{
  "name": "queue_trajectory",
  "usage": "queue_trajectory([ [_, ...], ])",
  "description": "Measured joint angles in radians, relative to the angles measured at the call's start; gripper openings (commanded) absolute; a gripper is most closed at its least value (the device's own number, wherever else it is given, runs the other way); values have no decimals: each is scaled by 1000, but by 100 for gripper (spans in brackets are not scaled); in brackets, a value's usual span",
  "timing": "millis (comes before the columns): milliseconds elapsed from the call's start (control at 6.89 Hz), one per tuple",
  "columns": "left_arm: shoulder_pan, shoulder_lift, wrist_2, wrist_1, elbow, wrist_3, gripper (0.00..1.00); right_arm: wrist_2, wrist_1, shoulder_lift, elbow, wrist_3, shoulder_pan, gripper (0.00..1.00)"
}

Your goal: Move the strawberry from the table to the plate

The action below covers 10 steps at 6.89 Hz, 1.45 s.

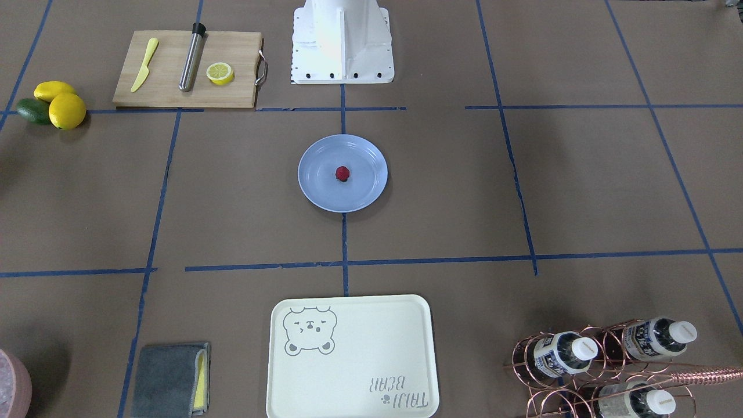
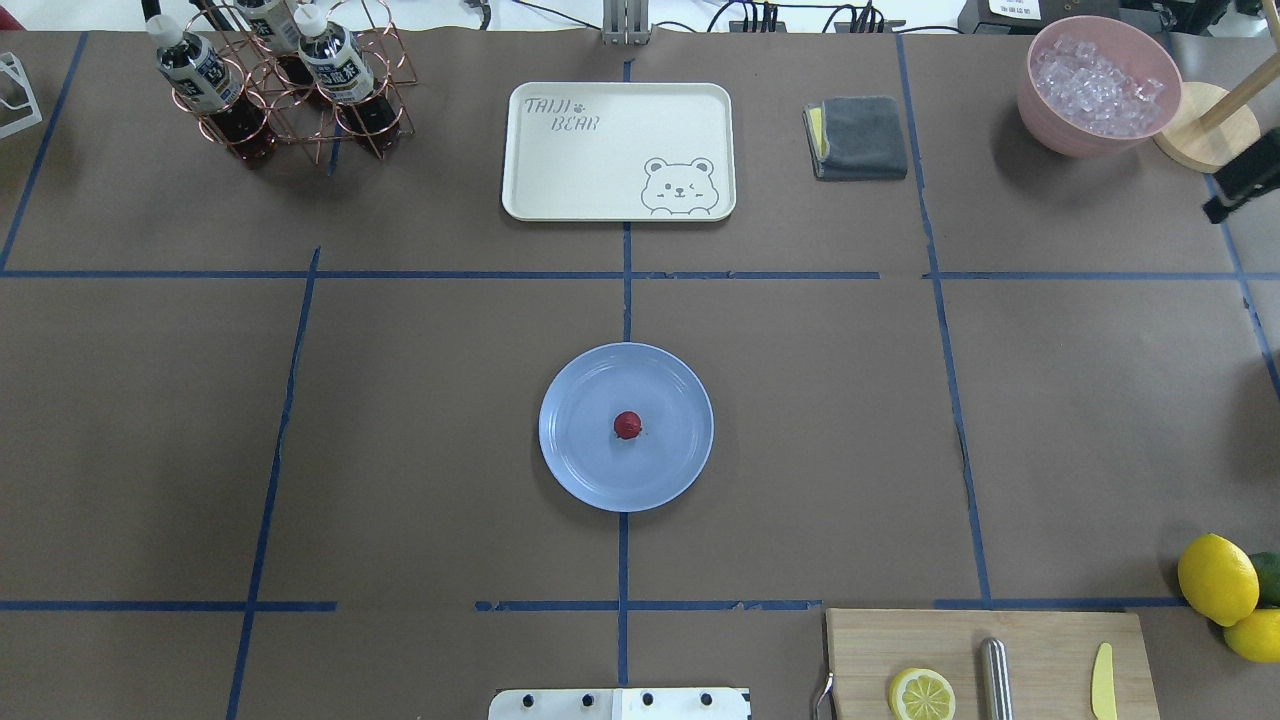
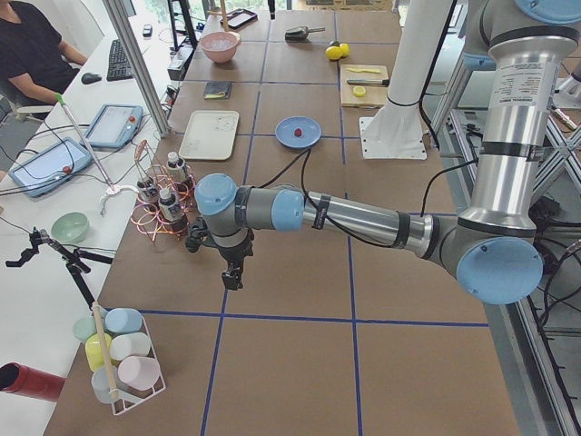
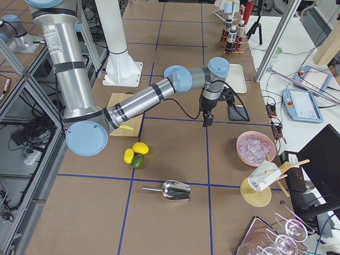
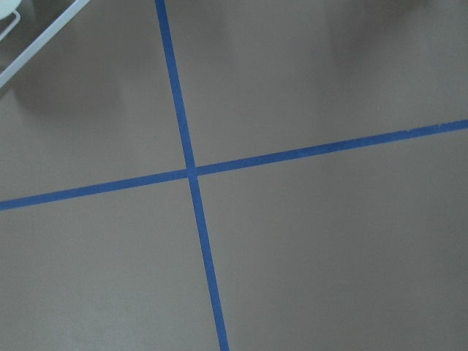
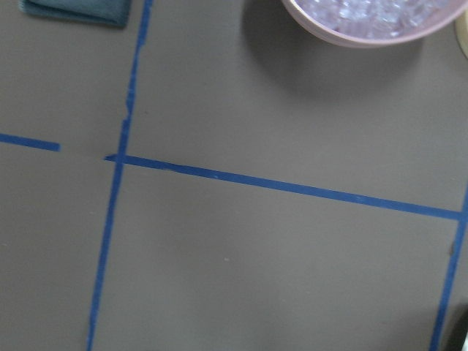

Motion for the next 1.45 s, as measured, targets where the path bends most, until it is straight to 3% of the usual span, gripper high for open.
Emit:
queue_trajectory([
  [290,-6,6,-2,0,1,2,100,40,4,-108,-75,-228,139,100],
  [725,-7,19,-2,0,4,2,100,169,136,-154,-300,-314,275,100],
  [1450,-12,43,4,-27,10,1,100,47,273,-152,-318,-297,300,100],
])
